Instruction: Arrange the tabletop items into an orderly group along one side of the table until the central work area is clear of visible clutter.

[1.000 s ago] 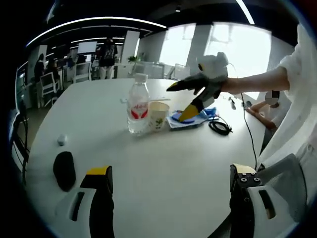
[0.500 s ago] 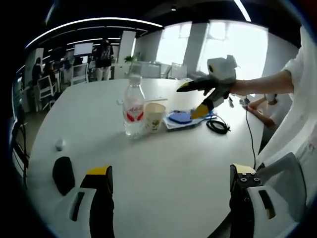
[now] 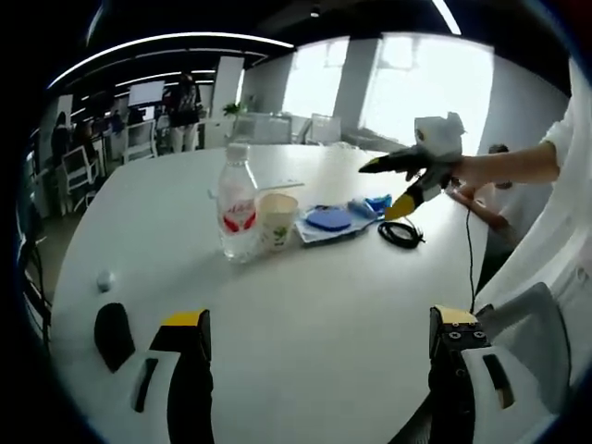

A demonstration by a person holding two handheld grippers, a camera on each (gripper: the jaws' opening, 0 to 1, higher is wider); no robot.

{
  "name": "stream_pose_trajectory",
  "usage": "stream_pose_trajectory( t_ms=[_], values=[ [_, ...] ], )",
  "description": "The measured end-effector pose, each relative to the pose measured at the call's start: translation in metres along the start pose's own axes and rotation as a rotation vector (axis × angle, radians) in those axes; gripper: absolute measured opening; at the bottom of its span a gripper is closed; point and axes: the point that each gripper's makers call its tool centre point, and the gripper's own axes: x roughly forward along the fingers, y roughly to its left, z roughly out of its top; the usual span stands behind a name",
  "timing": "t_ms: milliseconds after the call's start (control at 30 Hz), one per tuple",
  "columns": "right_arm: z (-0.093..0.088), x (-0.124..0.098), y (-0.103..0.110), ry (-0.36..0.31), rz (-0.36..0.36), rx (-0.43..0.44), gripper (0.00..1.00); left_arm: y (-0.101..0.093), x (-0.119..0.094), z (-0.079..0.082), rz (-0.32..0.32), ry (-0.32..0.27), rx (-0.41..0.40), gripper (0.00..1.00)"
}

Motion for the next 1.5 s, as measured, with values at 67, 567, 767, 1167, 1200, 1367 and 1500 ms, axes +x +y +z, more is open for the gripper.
stream_pose_trajectory(
  t_ms=[67, 567, 767, 1167, 1200, 1367, 1500],
  values=[
    [-0.006, -0.008, -0.003, 0.002, -0.014, 0.022, 0.87, -0.002, 0.001, 0.001, -0.003, 0.005, 0.002, 0.96],
    [-0.050, -0.068, -0.017, 0.004, -0.135, 0.112, 0.87, -0.009, 0.004, 0.002, -0.013, 0.031, 0.025, 0.95],
    [-0.077, -0.101, -0.020, 0.014, -0.206, 0.169, 0.87, -0.005, 0.003, 0.004, -0.002, 0.043, 0.029, 0.95],
    [-0.140, -0.170, -0.024, 0.023, -0.342, 0.390, 0.93, -0.001, 0.005, 0.008, 0.013, 0.079, 0.035, 0.95],
    [-0.147, -0.176, -0.020, 0.027, -0.346, 0.425, 0.94, -0.001, 0.006, 0.007, 0.011, 0.087, 0.033, 0.95],
    [-0.159, -0.186, -0.010, 0.045, -0.348, 0.465, 0.94, -0.002, 0.007, 0.007, 0.009, 0.101, 0.032, 0.95],
    [-0.162, -0.186, -0.007, 0.053, -0.343, 0.474, 0.94, -0.002, 0.003, 0.003, 0.013, 0.123, 0.024, 0.95]
  ],
)
